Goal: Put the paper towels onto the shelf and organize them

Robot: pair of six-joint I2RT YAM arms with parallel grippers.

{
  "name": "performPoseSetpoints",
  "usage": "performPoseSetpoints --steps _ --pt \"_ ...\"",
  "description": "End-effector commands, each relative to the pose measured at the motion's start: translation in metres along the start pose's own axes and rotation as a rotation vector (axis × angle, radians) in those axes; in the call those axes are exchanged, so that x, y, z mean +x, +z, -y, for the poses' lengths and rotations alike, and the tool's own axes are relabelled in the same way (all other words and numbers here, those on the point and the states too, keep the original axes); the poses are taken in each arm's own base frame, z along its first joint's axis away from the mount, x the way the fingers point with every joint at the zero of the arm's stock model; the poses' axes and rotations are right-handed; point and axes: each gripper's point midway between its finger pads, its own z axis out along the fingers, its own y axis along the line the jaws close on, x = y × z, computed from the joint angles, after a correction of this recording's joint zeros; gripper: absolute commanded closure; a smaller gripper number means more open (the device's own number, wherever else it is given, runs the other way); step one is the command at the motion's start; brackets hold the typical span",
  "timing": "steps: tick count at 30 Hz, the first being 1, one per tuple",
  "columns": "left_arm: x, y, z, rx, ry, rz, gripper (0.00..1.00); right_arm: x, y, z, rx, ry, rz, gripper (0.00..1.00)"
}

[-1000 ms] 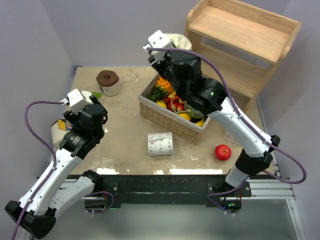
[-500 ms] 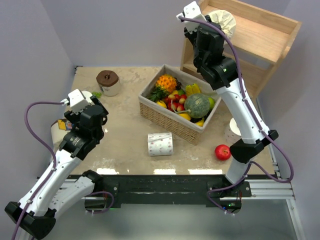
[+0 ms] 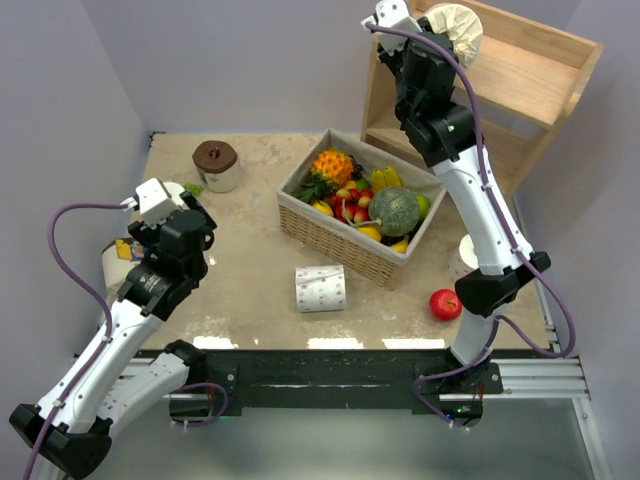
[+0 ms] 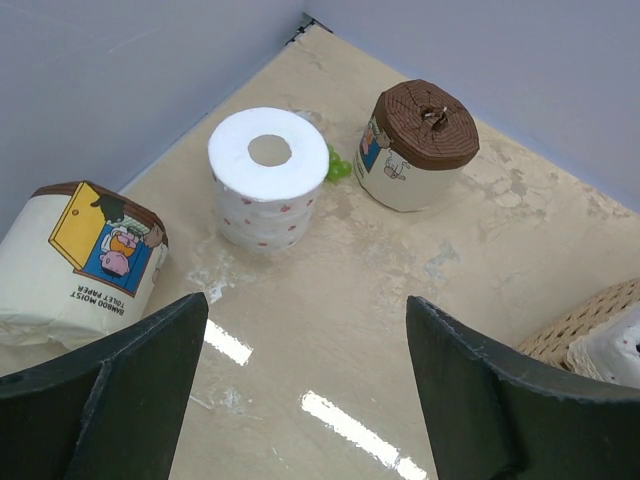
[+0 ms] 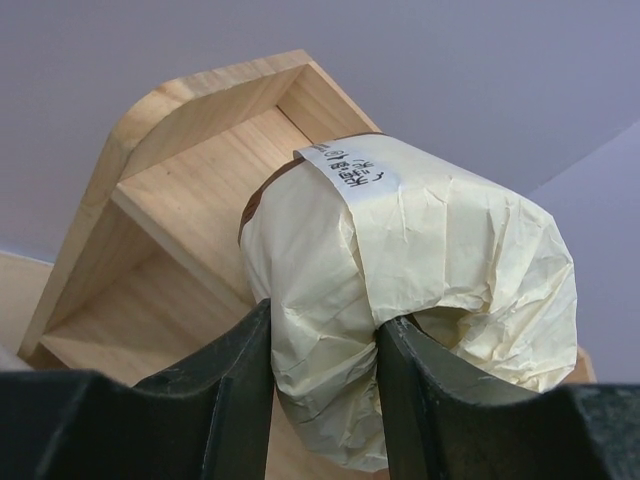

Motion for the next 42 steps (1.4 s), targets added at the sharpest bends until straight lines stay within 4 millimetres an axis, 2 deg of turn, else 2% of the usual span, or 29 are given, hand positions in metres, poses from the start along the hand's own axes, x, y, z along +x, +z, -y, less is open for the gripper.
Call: performPoseSetpoints --steps 1,9,12,20,22,26,30,36,42 --pt "-0.009 0.001 0.002 0.003 -0.031 0.032 0.15 -0.028 -0.004 0.033 0.045 -0.033 0.102 0.57" --pt "-0.008 0.002 0.003 0.002 -0.025 0.030 0.15 -0.027 0.016 0.034 0.072 -0.052 0.121 0.53" --pt "-0.007 0.002 0.003 0.002 -0.024 0.030 0.15 -0.025 0.021 0.039 0.093 -0.059 0.124 0.48" --pt "-0.006 0.003 0.004 0.001 -0.016 0.026 0.15 -0.033 0.032 0.048 0.133 -0.037 0.166 0.30" --pt "-0.005 0.003 0.004 0.001 -0.014 0.025 0.15 -0.035 0.031 0.050 0.140 -0.029 0.175 0.26" --pt "-0.004 0.004 0.005 0.003 -0.012 0.023 0.15 -0.037 0.030 0.054 0.153 -0.003 0.186 0.12" --pt "-0.003 0.005 0.006 0.005 -0.008 0.020 0.15 -0.047 0.024 0.064 0.172 0.052 0.220 0.06" --pt "-0.004 0.004 0.006 0.008 -0.008 0.022 0.15 -0.053 0.015 0.073 0.165 0.145 0.251 0.01" --pt "-0.006 0.003 0.005 0.010 -0.014 0.027 0.15 -0.032 0.026 0.066 0.075 0.268 0.212 0.02"
